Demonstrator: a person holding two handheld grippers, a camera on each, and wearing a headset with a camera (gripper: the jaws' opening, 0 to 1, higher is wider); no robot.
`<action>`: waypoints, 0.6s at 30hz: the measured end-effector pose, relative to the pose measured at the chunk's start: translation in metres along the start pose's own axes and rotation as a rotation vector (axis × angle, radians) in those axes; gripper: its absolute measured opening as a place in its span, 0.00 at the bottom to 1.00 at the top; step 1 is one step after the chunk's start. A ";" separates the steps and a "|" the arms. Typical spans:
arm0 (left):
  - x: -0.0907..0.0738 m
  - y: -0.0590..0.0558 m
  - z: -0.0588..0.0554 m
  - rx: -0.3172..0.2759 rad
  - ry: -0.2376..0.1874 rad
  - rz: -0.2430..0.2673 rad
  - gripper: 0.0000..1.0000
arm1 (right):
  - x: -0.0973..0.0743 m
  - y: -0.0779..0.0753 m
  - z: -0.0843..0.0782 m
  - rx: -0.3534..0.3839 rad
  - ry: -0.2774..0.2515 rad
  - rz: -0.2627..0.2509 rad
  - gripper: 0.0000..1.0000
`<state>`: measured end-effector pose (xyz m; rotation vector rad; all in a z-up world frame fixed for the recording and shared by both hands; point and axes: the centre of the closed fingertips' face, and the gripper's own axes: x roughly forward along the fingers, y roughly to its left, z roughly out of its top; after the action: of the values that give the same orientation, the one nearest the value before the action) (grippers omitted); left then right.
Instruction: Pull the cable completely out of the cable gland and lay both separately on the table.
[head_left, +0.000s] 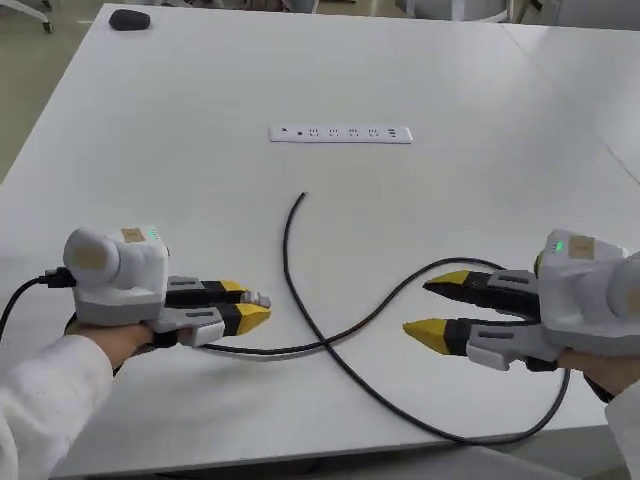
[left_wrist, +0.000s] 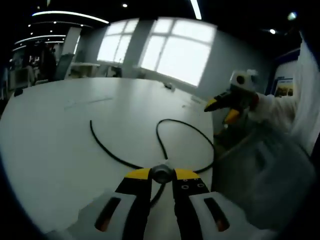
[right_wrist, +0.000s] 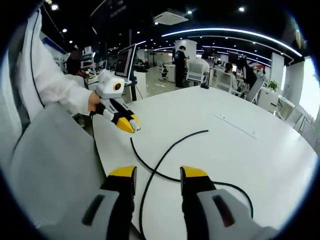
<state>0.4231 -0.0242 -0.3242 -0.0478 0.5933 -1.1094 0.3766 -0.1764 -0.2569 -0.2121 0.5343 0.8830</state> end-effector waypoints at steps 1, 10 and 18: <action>0.003 0.002 -0.004 -0.001 0.007 0.001 0.17 | -0.003 -0.002 -0.002 0.009 0.000 -0.014 0.35; 0.029 0.032 -0.044 0.060 0.149 0.090 0.17 | -0.018 -0.010 -0.017 0.105 -0.013 -0.120 0.35; 0.040 0.046 -0.051 0.055 0.168 0.127 0.17 | -0.020 -0.013 -0.018 0.158 -0.033 -0.168 0.35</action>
<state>0.4491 -0.0240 -0.3989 0.1303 0.7062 -1.0112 0.3697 -0.2056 -0.2623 -0.0968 0.5441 0.6767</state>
